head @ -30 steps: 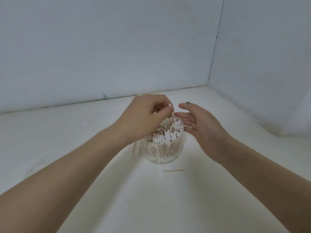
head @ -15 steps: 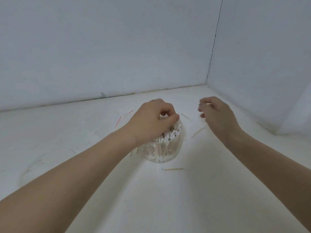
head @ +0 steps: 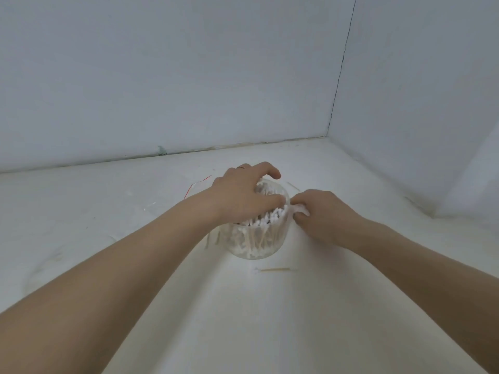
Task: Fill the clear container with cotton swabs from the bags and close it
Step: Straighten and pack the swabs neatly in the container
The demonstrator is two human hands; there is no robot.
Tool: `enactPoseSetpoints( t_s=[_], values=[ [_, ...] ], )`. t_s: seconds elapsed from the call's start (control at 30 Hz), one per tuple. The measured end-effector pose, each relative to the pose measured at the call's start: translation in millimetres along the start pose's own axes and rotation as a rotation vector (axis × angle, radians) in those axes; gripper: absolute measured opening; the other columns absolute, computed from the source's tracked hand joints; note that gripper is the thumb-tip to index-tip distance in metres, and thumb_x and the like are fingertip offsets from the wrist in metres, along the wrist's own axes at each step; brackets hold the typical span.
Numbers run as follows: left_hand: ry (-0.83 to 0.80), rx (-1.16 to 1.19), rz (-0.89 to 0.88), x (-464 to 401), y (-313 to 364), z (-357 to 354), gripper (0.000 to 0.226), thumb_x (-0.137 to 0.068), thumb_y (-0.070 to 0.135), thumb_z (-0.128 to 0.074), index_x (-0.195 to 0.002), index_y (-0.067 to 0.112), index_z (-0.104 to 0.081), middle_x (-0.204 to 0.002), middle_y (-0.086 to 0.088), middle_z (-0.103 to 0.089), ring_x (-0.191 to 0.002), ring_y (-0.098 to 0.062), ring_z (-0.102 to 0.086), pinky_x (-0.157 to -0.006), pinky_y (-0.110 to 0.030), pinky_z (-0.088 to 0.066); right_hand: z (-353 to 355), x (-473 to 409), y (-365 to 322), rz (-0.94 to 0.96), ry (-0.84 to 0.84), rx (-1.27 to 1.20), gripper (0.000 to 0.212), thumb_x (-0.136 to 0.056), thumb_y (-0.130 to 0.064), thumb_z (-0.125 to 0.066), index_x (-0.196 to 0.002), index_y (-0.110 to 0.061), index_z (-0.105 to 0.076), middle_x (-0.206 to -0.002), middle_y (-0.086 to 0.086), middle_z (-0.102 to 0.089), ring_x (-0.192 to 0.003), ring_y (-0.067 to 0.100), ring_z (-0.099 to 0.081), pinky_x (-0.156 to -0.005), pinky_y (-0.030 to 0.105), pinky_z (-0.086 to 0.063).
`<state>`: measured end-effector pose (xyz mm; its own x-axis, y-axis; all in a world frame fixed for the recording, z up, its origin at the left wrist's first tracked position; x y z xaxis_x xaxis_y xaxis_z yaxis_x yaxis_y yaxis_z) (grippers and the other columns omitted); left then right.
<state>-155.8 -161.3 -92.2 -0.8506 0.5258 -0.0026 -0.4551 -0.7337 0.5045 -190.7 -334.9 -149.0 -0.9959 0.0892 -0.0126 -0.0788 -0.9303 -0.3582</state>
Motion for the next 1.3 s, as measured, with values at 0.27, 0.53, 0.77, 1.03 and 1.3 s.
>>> enactPoseSetpoints(
  t_s=[0.27, 0.53, 0.77, 1.03, 1.3],
  values=[
    [-0.008, -0.085, 0.013, -1, -10, -4, 0.050, -0.100, 0.057, -0.046, -0.147, 0.043, -0.041, -0.147, 0.005, -0.044, -0.134, -0.019, -0.043, -0.097, -0.033, -0.034, 6, -1, 9, -0.099, -0.013, 0.064, 0.037, -0.091, -0.017, -0.054, -0.128, -0.021, -0.055, -0.107, -0.002, -0.052, -0.099, 0.018, -0.051, -0.080, 0.028, -0.041],
    [-0.147, -0.343, -0.134, 10, 2, -20, 0.060, -0.099, 0.071, -0.027, -0.156, 0.056, -0.014, -0.171, 0.005, -0.009, -0.157, -0.014, 0.002, -0.126, -0.051, -0.002, 12, -14, 17, -0.076, -0.015, -0.164, 0.029, -0.086, -0.004, -0.052, -0.103, -0.026, -0.062, -0.089, -0.008, -0.058, -0.075, 0.007, -0.055, -0.058, 0.020, -0.039],
    [-0.085, -0.333, -0.110, -4, -9, -17, 0.058, -0.100, 0.069, -0.028, -0.155, 0.056, -0.017, -0.170, 0.006, -0.013, -0.156, -0.014, -0.001, -0.126, -0.049, -0.002, 2, -62, 17, -0.025, 0.131, -0.112, 0.030, -0.090, -0.013, -0.057, -0.120, -0.019, -0.057, -0.115, 0.005, -0.052, -0.101, 0.022, -0.053, -0.076, 0.025, -0.042],
    [0.237, 0.223, -0.100, -4, -36, 32, 0.047, -0.109, 0.051, -0.031, -0.152, 0.034, -0.041, -0.153, 0.005, -0.044, -0.142, -0.013, -0.039, -0.107, -0.026, -0.027, 1, -60, 22, 0.060, 0.134, 0.065, 0.030, -0.097, -0.011, -0.046, -0.117, -0.004, -0.069, -0.123, 0.008, -0.066, -0.116, 0.028, -0.058, -0.102, 0.040, -0.044],
    [0.307, 0.181, 0.136, 30, -83, 24, 0.028, -0.104, 0.031, -0.041, -0.100, 0.011, -0.060, -0.098, -0.006, -0.067, -0.092, -0.027, -0.063, -0.087, -0.047, -0.051, 0, -9, 17, 0.199, 0.202, -0.057, 0.029, -0.087, 0.004, -0.052, -0.096, -0.013, -0.074, -0.099, 0.001, -0.069, -0.094, 0.020, -0.063, -0.089, 0.034, -0.049]
  ],
)
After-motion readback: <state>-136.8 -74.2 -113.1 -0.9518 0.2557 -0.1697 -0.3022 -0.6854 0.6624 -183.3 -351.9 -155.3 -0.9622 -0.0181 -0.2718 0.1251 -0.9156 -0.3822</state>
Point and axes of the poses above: each hand's wrist, its own x-axis away from the middle knuckle, its own z-axis out of the back of the hand, y = z × x, the point moved 3 cm from there along -x, towards the middle knuckle
